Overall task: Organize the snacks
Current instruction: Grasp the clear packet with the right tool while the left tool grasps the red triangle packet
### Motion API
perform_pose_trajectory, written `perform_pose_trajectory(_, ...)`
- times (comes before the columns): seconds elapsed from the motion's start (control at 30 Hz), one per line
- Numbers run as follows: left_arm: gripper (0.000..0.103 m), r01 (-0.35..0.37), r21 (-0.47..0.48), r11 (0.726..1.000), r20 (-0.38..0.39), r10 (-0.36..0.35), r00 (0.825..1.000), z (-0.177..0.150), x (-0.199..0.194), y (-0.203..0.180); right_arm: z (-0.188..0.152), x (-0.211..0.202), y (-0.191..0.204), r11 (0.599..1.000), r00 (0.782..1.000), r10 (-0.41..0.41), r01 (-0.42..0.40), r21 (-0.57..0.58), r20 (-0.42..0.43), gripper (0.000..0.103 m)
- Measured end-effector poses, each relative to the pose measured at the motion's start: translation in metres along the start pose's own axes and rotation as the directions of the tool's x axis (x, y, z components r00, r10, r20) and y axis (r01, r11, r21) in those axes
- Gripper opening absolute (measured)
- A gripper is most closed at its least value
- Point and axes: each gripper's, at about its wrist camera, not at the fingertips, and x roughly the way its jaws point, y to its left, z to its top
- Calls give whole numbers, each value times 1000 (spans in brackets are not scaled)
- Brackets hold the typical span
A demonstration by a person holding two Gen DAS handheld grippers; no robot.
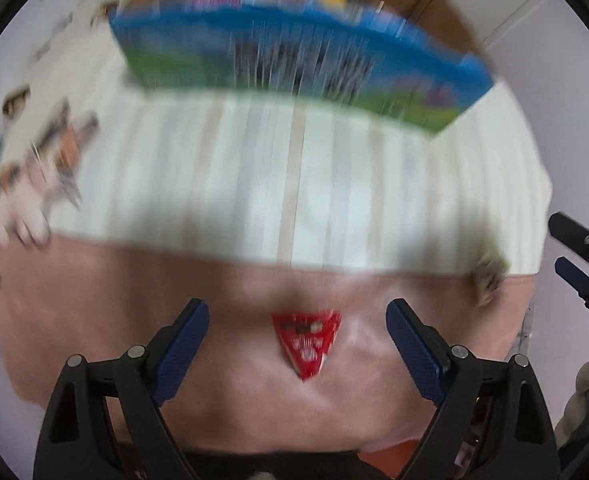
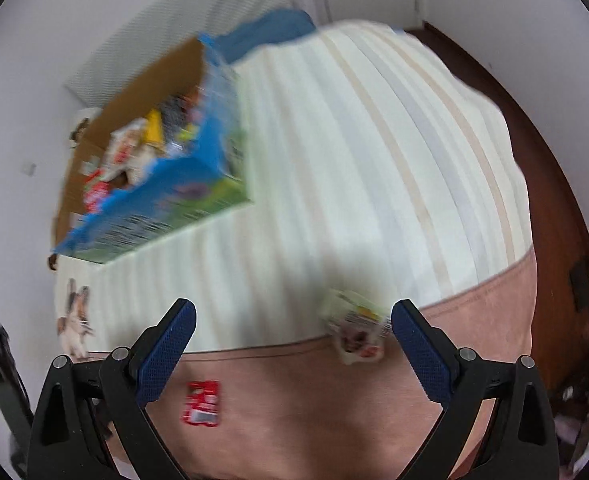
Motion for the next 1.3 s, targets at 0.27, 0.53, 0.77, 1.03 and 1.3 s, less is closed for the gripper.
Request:
perform_pose_trajectory(0.27, 91, 63, -51, 997, -183, -71, 981, -20, 68, -4, -10, 71, -41, 998, 990, -50, 55, 31, -135, 100)
perform_pose_trajectory(0.53, 49, 15, 1, 1000, -199, -14, 980, -26, 95, -11, -15, 97, -57, 994, 987, -48, 61, 85, -154, 90)
perform_pose_trajectory(0.77, 45, -29, 19, 999, -159, 31, 987, -29, 84, 0, -31, 97, -46, 998, 992, -50, 54, 38, -114, 69)
perform_pose_trajectory(1.03, 44, -98, -34, 995, -95, 94, 991, -6, 66, 41, -77, 111, 32, 992, 982, 24, -47, -118, -186, 69)
perform_pose_trajectory(1.3, 46, -80, -15, 997, -120, 78, 990, -2, 83, 44, -105, 132, 69, 980, 972, 0, -46, -192, -234, 73)
